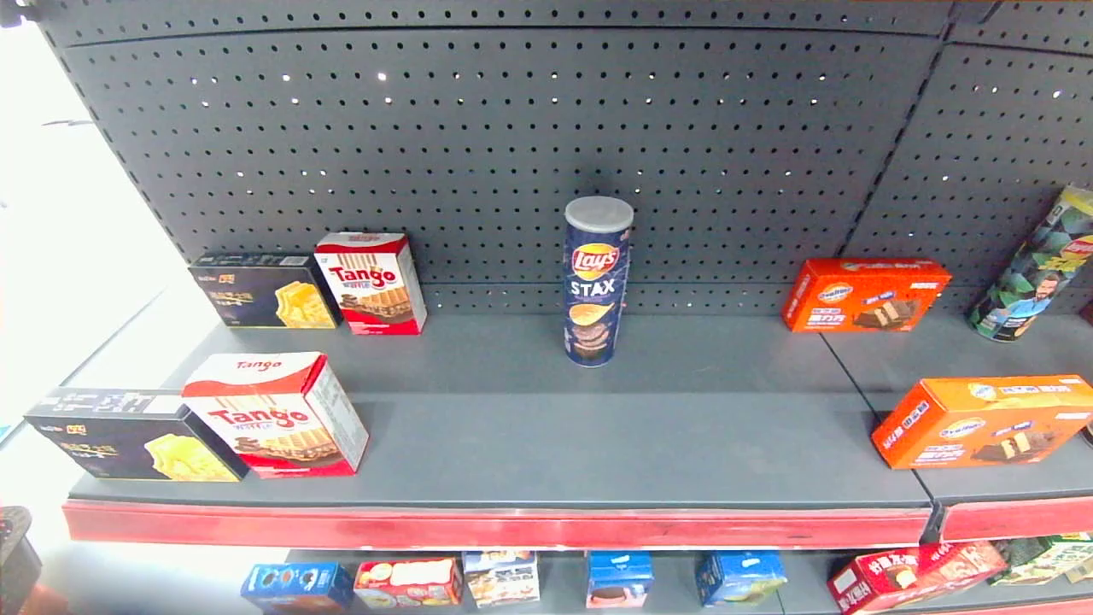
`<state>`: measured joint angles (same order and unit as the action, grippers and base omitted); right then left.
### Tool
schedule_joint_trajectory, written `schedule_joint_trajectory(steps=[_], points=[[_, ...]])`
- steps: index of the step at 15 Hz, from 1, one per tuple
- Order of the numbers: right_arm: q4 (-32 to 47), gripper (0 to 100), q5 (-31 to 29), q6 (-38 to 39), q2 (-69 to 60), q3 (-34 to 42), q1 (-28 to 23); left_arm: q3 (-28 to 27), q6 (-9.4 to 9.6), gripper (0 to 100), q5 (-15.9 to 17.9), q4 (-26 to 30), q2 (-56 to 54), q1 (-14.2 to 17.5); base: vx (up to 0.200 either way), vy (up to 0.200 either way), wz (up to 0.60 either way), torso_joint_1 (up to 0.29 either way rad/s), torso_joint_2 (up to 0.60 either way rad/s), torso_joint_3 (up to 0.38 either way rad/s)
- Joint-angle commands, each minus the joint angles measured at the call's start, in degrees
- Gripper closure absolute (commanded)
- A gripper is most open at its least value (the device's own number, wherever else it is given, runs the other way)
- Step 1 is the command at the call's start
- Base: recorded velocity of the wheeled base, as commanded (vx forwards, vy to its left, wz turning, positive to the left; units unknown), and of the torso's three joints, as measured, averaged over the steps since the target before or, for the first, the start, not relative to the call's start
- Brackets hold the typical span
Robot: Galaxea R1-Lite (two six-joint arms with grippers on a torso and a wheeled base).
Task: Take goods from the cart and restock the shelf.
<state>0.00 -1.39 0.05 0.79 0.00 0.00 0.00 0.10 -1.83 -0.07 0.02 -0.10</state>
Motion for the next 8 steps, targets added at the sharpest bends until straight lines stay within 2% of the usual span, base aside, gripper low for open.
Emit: schedule_joint_trajectory(steps=[1, 5, 8], points=[[0.0, 0, -0.02, -0.05, 0.09, 0.0, 0.0, 0.0, -0.01, 0, -0.02, -0.01, -0.02, 0.01, 0.0, 0.0, 0.0, 0.0, 0.0, 0.0], [0.0, 0, -0.02, 0.04, 0.09, 0.0, 0.0, 0.0, 0.25, 0, -0.02, 0.07, -0.02, -0.08, 0.0, 0.0, 0.0, 0.0, 0.0, 0.0], [0.0, 0, -0.02, 0.04, 0.09, 0.0, 0.0, 0.0, -0.62, 0, 0.16, -0.01, -0.02, 0.01, 0.0, 0.0, 0.0, 0.0, 0.0, 0.0]])
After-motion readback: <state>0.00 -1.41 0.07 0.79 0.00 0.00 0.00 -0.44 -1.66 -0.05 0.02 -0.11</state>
